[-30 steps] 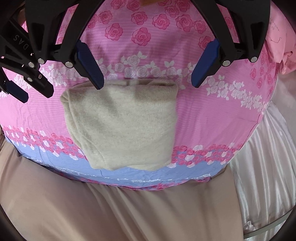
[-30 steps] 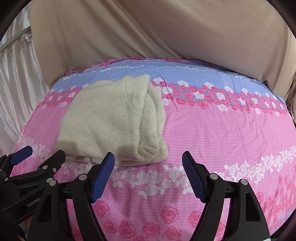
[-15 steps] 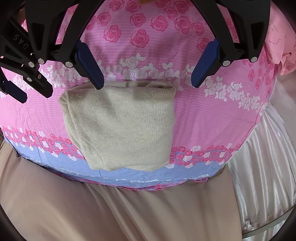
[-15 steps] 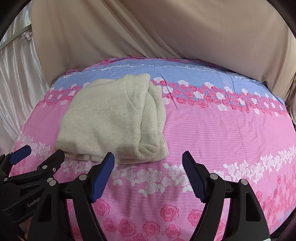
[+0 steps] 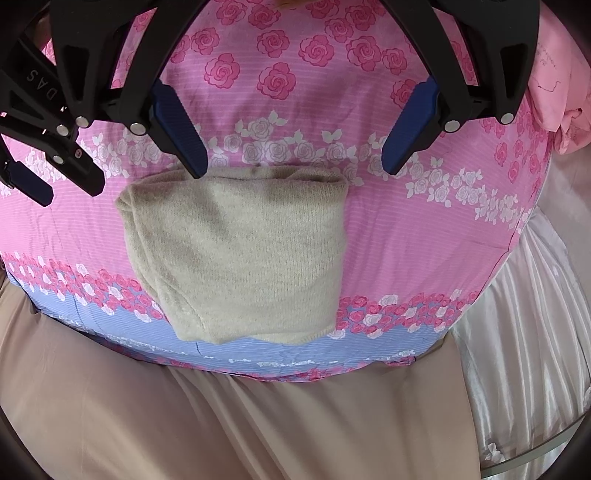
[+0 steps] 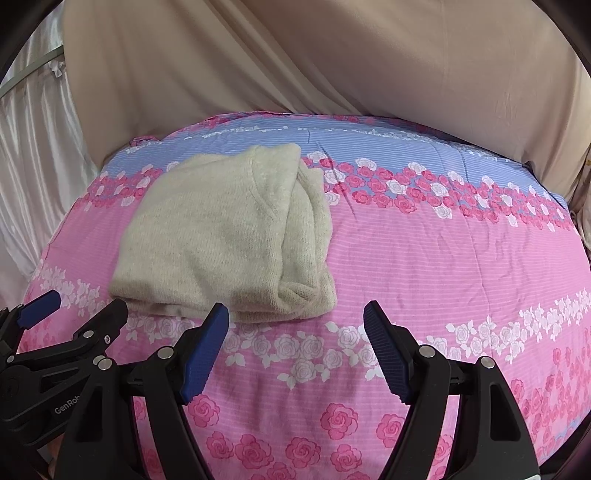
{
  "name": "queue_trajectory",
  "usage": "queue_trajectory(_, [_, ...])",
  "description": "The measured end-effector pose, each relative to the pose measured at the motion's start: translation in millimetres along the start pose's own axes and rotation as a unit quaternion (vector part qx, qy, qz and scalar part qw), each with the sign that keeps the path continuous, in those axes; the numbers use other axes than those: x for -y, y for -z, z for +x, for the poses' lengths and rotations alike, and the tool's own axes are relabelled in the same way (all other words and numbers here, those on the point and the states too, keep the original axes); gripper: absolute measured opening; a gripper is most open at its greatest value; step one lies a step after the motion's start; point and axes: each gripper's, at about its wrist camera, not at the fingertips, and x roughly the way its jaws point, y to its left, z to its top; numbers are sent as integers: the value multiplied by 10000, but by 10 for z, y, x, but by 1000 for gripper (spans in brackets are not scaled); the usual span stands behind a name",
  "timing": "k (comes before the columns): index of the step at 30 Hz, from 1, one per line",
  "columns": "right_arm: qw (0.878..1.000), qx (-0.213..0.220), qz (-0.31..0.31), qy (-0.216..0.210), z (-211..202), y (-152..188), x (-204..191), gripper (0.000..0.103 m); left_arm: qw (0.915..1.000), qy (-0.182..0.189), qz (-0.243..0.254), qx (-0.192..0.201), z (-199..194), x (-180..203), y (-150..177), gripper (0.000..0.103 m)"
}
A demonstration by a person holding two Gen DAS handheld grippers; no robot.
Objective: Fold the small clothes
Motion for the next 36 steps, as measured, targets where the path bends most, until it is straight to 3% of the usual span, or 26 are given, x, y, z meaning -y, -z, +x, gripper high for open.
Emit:
queue_trajectory(25, [10000,-8,-26,-8,8,1,-18,73,10000,-31,-14,-7,18,-24,1,93])
queue_trajectory(32, [10000,20,-69,-64,18,-3,6,73,9994,-233,-3,259,-32,-9,22,93])
queue_trajectory(36, [9999,-14,-96,-70,25,-4,21,73,9996,-210,12,210,-16,-3,14,92])
